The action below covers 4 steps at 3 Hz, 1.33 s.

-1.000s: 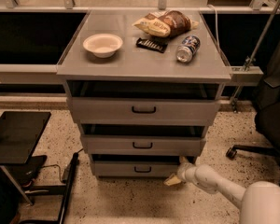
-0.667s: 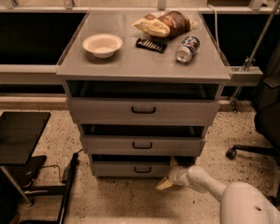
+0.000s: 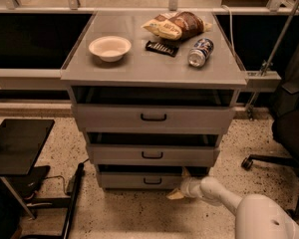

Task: Open bottom drawer

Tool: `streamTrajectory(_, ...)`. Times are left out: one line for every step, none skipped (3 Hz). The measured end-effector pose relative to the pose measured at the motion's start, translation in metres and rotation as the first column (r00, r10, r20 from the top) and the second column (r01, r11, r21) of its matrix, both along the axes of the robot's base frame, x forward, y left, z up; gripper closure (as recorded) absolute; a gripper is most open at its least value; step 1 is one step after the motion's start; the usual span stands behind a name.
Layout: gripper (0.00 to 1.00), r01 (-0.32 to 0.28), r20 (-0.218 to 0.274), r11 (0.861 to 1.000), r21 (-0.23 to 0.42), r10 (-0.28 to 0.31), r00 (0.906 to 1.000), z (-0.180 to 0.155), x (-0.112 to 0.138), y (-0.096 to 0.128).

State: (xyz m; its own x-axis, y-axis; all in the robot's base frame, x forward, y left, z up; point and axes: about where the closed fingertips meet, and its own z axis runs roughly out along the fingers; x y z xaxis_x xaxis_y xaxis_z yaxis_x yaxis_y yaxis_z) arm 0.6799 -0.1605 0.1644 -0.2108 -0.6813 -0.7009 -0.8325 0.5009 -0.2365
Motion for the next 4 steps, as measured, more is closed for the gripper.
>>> streamTrajectory(0.42,0.0,0.0,1.0,0.0,0.0,1.0,0.0,0.0,0.0)
streamTrajectory(0.65,0.0,0.0,1.0,0.0,0.0,1.0,0.0,0.0,0.0001)
streamTrajectory(0.89,0.0,0.0,1.0,0.0,0.0,1.0,0.0,0.0,0.0001)
streamTrajectory(1.0,0.0,0.0,1.0,0.0,0.0,1.0,0.001,0.0,0.0001)
